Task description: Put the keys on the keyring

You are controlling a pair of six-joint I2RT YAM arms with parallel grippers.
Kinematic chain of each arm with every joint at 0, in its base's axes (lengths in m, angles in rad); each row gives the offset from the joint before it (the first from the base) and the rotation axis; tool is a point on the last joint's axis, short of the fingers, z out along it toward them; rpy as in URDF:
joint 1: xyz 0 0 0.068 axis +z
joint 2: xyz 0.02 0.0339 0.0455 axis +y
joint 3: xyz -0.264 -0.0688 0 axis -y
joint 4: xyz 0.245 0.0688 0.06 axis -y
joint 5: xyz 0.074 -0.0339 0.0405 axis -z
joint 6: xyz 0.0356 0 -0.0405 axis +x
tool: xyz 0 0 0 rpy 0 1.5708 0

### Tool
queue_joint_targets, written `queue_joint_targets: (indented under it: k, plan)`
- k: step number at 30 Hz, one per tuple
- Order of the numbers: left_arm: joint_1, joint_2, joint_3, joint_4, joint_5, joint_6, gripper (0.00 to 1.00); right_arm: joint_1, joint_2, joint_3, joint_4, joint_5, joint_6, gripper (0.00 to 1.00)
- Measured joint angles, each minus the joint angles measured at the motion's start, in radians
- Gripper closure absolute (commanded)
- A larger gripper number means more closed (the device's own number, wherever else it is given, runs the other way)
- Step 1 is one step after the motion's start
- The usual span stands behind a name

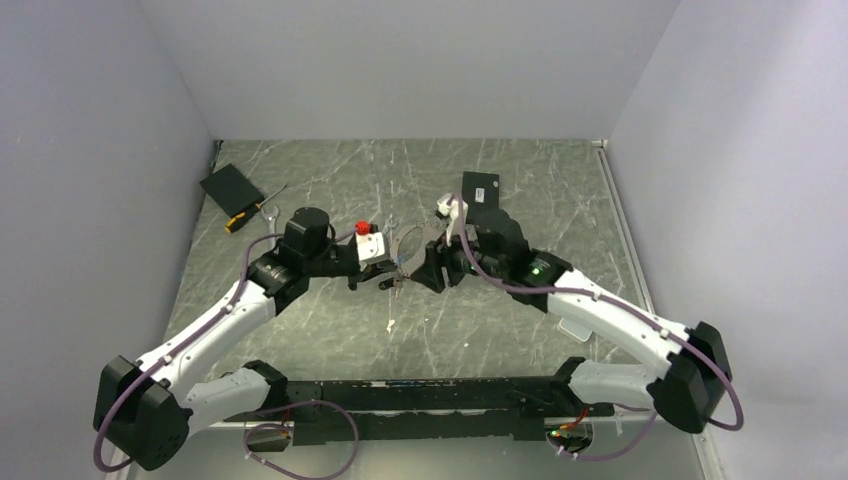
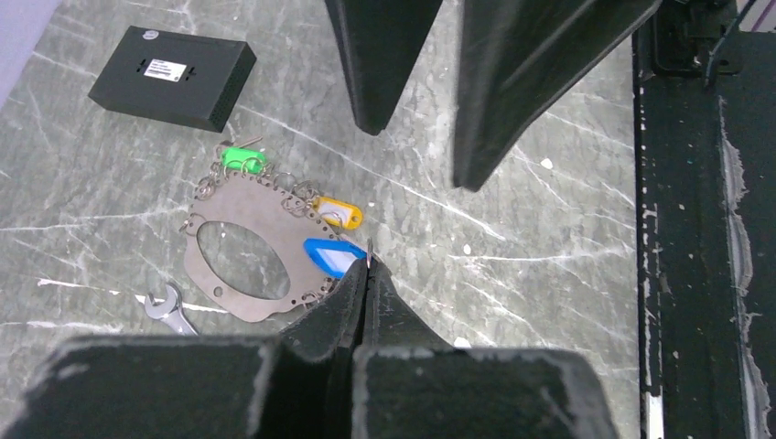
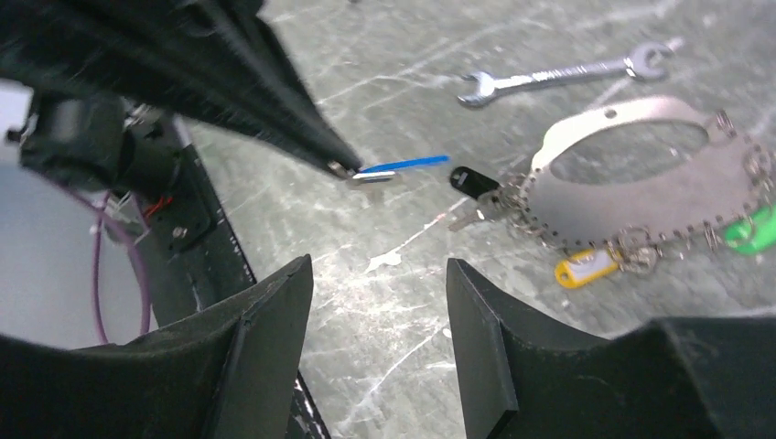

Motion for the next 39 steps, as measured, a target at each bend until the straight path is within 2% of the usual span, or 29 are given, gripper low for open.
queue_joint_targets:
  k: [8,14,18,23,30,39]
  plan:
    - [0.0,-0.019,0.045,-0.104,0.066,0.038,1.0,0.051,-0.289,-0.364,0.404,-0.156,-0.185,0.41]
    - [0.0,-0.02,0.05,-0.13,0.123,0.044,1.0,0.066,-0.284,-0.408,0.555,-0.2,-0.249,0.56]
    - [0.0,-0.02,0.05,-0.139,0.161,0.043,1.0,0.098,-0.269,-0.409,0.599,-0.203,-0.286,0.64]
    - [0.0,-0.02,0.059,-0.154,0.196,0.043,1.0,0.139,-0.258,-0.411,0.652,-0.2,-0.331,0.67]
    - [0.0,-0.02,0.062,-0.154,0.224,0.04,1.0,0.174,-0.198,-0.406,0.648,-0.166,-0.37,0.65]
    - [0.0,-0.02,0.062,-0.149,0.245,0.033,1.0,0.184,-0.194,-0.404,0.644,-0.064,-0.391,0.63]
